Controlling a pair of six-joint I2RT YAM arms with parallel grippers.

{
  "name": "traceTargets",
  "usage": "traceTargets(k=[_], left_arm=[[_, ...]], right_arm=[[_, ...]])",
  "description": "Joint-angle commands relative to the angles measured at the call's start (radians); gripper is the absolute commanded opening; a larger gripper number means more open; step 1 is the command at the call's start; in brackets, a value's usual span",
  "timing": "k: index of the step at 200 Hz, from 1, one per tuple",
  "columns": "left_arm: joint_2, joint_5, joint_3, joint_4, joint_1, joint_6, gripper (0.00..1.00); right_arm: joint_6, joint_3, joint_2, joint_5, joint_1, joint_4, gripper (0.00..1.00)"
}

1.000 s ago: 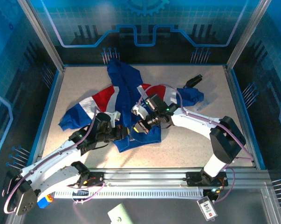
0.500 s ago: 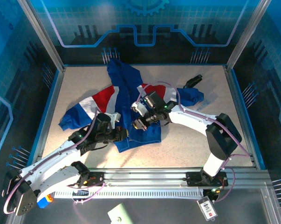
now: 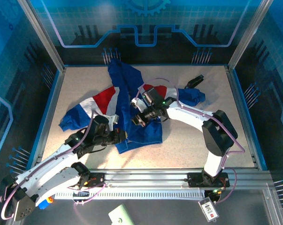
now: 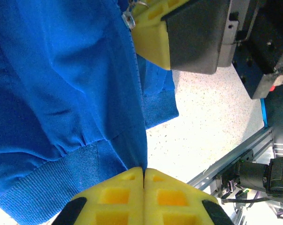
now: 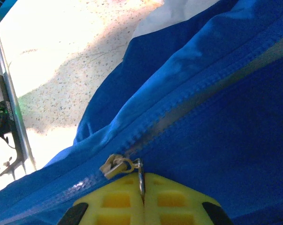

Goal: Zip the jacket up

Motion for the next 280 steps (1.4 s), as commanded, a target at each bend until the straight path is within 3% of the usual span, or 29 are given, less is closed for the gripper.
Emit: traceTargets(k=[1,280], left_arm=[[-0.027,0.032,-0.010,-0.080,-0.012,-0.018,0.00],[-0.086,0.053,-0.066,-0.120,-0.013,-0.073,0.00]], right_arm=[[0.016,0.059,0.031,0.048,-0.033,0.005,0.00],[0.049,0.477,0.356,0.052,-0.131,-0.045,0.00]])
